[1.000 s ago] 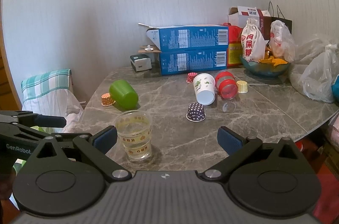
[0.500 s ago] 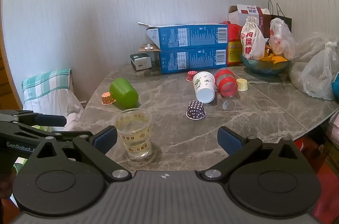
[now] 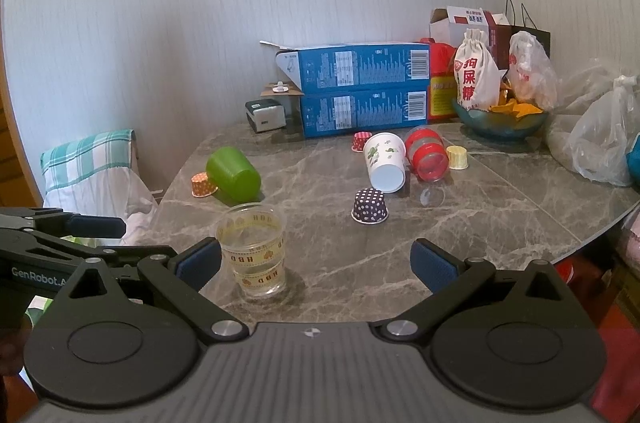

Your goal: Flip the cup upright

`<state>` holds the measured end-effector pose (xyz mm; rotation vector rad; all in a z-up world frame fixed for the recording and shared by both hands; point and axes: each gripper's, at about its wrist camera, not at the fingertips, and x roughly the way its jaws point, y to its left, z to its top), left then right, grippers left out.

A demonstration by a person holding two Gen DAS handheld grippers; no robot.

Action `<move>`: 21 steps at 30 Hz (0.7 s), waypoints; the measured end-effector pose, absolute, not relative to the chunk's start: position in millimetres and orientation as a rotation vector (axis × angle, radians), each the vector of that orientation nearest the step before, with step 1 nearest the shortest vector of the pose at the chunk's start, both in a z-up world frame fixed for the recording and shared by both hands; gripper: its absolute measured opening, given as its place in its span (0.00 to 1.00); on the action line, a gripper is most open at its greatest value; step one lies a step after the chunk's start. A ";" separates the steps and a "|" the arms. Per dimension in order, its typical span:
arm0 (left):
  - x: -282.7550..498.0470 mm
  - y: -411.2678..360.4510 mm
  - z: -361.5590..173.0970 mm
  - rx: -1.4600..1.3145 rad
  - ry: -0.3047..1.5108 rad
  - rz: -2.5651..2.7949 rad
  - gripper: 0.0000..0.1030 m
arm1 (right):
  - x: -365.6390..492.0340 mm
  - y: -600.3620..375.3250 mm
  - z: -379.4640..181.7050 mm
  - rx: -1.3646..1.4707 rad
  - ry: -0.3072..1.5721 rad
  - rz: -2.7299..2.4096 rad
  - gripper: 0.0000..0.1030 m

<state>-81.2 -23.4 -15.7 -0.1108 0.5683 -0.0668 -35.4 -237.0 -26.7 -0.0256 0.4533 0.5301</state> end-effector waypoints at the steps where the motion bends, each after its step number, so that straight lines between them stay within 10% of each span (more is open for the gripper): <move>1: -81.2 -23.1 -15.9 -0.110 0.568 -0.067 0.96 | -35.4 -237.1 -26.6 -0.026 0.453 0.530 0.99; 21: -78.4 -23.9 -18.4 -0.115 0.575 -0.066 0.96 | -34.2 -238.8 -28.5 -0.020 0.459 0.530 0.99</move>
